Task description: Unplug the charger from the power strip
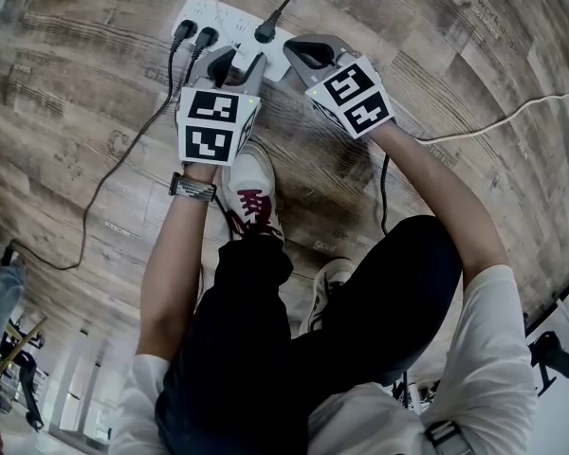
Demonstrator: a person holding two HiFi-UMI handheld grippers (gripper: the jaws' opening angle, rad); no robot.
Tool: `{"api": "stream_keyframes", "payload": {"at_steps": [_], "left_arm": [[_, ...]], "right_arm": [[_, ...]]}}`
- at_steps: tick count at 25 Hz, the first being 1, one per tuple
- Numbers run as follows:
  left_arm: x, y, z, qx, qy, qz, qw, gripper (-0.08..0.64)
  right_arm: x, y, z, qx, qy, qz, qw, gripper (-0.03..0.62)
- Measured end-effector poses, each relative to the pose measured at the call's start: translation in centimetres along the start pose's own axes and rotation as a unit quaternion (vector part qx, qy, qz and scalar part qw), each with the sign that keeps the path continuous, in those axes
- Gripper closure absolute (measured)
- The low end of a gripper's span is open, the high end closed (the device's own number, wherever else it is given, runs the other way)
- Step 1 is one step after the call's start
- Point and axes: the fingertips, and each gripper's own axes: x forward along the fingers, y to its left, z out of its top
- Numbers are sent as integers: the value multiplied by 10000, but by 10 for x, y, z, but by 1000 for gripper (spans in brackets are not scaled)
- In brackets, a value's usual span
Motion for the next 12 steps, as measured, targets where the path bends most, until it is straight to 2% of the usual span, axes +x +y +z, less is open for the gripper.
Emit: {"api": "stream_keyframes", "payload": {"at_steps": [3,7,12], "left_arm": [[1,-3,0,425,66,157,9990,420],[0,-3,0,384,61,169,9991,420],[-1,-3,-1,542,44,304,9981,420]], "right_arm": [[1,0,0,-20,5,10,10000,589],[1,0,-1,-25,10,17,10000,589],[1,2,0,-224,34,7,9997,589]]}}
